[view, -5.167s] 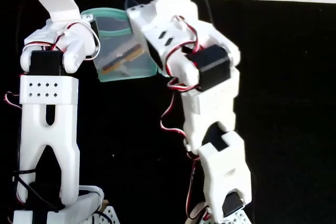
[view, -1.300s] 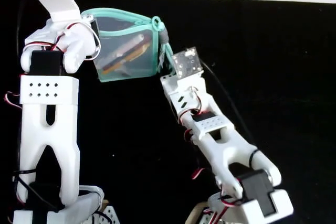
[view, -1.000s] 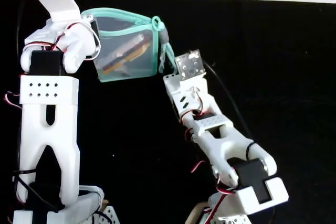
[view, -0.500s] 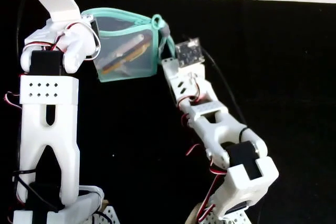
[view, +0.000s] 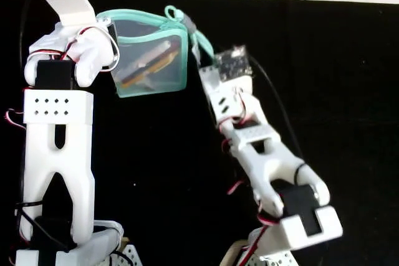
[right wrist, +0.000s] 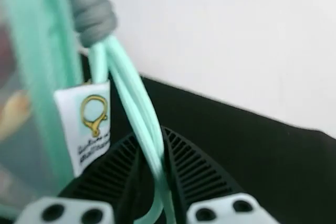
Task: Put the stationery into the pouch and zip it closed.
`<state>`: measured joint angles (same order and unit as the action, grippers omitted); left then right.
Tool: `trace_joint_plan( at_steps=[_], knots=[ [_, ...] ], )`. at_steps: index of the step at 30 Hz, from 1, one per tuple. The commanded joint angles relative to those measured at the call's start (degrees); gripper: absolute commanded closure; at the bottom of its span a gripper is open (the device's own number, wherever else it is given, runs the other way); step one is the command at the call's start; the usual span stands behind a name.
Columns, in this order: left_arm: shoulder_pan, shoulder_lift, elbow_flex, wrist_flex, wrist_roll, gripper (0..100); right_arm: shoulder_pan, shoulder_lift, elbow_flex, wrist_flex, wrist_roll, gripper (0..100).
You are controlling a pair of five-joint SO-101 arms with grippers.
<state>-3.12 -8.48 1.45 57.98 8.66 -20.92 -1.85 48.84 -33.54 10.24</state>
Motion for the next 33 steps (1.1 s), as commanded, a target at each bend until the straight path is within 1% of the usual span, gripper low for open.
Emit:
trace_joint_plan(
  at_steps=[1,5,8,18,23,26,29,33],
  knots=[
    [2.33,2.51,1.19,0.18,0.26,99,0.75,-7.87,4.35,2.33,1.76,99.3],
    [2.42,2.51,1.27,0.18,0.26,99,0.75,-12.79,6.64,7.96,1.76,99.3],
    [2.42,2.51,1.27,0.18,0.26,99,1.01,-15.34,6.73,14.02,1.58,99.3],
    [2.51,2.51,1.27,0.35,0.35,99,1.71,-27.30,6.02,46.20,1.49,99.3],
    [2.51,2.51,1.27,0.35,0.35,99,1.71,-32.04,-1.63,63.43,1.49,99.3],
    [2.51,2.51,1.27,0.35,0.35,99,1.71,-32.40,-7.25,71.34,1.49,99.3],
    [2.51,2.51,1.27,0.35,0.35,99,1.63,-32.40,-12.00,76.53,1.49,99.3],
    [2.51,2.51,1.27,0.35,0.35,99,1.63,-32.48,-18.33,80.13,1.14,99.3]
  ],
)
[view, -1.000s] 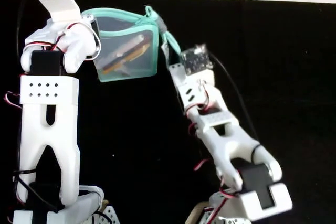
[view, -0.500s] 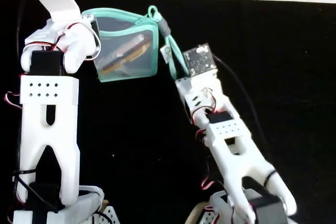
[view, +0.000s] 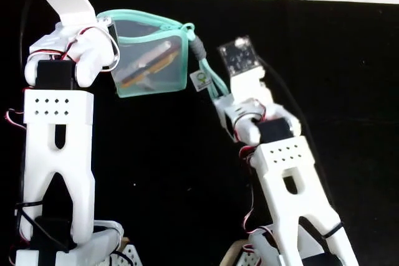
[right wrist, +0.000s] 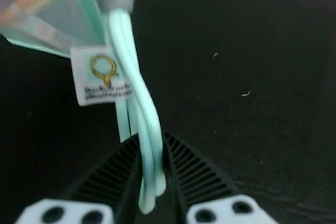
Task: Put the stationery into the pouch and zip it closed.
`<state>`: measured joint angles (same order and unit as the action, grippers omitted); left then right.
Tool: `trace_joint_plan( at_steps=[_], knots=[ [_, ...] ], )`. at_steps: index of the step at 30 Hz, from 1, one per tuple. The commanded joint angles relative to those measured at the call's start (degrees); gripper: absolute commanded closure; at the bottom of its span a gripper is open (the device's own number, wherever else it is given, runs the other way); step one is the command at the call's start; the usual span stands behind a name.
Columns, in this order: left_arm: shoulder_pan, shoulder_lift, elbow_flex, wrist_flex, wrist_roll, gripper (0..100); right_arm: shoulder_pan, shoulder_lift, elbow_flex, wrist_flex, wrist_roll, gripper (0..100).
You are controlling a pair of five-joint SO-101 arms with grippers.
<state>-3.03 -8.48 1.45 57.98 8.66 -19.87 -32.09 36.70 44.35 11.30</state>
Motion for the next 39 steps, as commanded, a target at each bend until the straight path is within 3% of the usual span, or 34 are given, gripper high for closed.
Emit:
trace_joint_plan(
  at_steps=[1,6,16,24,32,39],
  knots=[
    [2.42,2.51,1.27,0.35,0.35,99,0.57,-2.24,-7.78,2.68,-1.23,99.3],
    [2.42,2.51,1.27,0.35,0.35,99,0.57,-2.07,-17.10,2.77,-12.48,99.3],
    [2.51,2.51,1.27,0.18,0.35,99,0.57,0.66,-37.76,2.51,-19.78,99.3],
    [2.51,1.89,0.48,-4.04,0.35,99,-2.86,9.89,-59.21,2.51,-19.69,99.3],
    [6.64,1.80,0.48,-8.62,0.26,99,-7.60,13.49,-68.00,2.77,-19.43,99.3],
    [12.09,1.80,0.40,-11.96,0.26,84,-7.60,13.49,-72.84,2.86,-19.43,99.3]
  ],
)
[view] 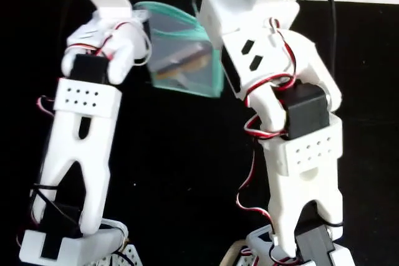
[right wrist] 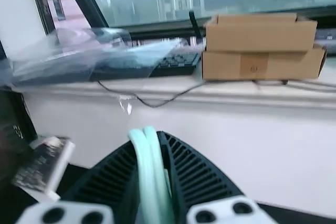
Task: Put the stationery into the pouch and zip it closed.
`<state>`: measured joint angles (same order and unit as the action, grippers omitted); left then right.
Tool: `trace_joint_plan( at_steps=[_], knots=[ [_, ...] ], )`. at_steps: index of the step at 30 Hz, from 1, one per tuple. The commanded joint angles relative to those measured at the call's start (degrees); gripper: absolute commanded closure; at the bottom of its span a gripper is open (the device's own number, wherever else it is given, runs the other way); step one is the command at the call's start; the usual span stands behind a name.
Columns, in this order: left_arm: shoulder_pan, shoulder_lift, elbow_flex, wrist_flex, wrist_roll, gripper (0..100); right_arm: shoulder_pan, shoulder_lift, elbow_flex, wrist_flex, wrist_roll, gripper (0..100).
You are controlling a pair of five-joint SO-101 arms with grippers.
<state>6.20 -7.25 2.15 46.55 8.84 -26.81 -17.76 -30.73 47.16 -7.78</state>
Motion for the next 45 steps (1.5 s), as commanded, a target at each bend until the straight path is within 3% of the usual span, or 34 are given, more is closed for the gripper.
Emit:
trace_joint_plan(
  at_steps=[1,5,19,32,45],
  knots=[
    [2.95,0.57,-0.31,-0.53,0.09,83,-0.66,-0.84,-5.67,0.04,-0.35,99.3],
    [2.51,0.57,-3.56,0.53,0.09,83,-0.57,-0.84,-6.55,0.04,-0.26,99.3],
    [2.86,0.48,-33.80,27.96,0.18,83,-0.57,-0.75,-6.64,-0.31,-0.26,99.3],
    [2.51,0.48,-45.49,50.64,0.18,83,-0.66,-0.66,-6.55,-3.03,-0.53,99.3],
    [3.91,-4.18,-40.48,54.59,0.62,83,-3.82,-0.66,-6.64,-3.21,-0.53,99.3]
  ],
)
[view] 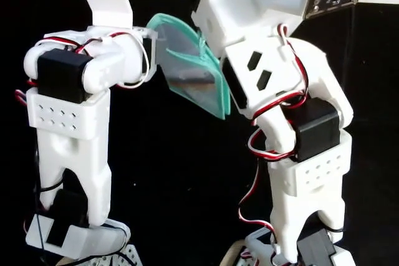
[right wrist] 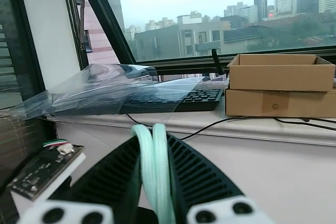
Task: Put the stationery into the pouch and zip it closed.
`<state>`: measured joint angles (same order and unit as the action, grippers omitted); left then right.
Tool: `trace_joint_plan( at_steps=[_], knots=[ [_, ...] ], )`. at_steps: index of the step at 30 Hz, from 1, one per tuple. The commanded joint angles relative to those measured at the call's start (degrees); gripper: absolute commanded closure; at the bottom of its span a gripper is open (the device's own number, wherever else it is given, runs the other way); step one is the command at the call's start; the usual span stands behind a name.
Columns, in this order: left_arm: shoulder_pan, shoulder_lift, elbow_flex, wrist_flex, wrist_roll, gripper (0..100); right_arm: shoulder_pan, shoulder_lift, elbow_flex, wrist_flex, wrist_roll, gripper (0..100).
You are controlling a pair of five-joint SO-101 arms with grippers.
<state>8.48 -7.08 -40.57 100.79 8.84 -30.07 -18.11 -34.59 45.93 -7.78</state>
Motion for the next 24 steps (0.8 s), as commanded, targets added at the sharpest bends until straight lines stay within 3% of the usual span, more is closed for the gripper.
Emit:
trace_joint_plan(
  at_steps=[1,4,8,18,24],
  knots=[
    [3.30,-6.81,4.44,0.35,0.62,83,-0.57,-0.31,-2.77,-1.98,-0.53,99.3],
    [9.89,-15.43,11.65,0.18,1.58,83,-0.84,-0.31,-2.77,-2.07,-0.53,99.3],
    [17.80,-23.78,21.32,-1.93,8.62,83,-1.19,-0.31,-2.77,-5.67,-0.62,99.3],
    [10.24,-34.07,44.97,-18.73,9.23,83,-2.59,-0.22,-2.68,-5.85,-0.62,99.3],
    [9.45,-39.16,55.34,-24.97,8.09,83,-2.77,2.51,-2.77,-5.93,-0.62,99.3]
  ],
)
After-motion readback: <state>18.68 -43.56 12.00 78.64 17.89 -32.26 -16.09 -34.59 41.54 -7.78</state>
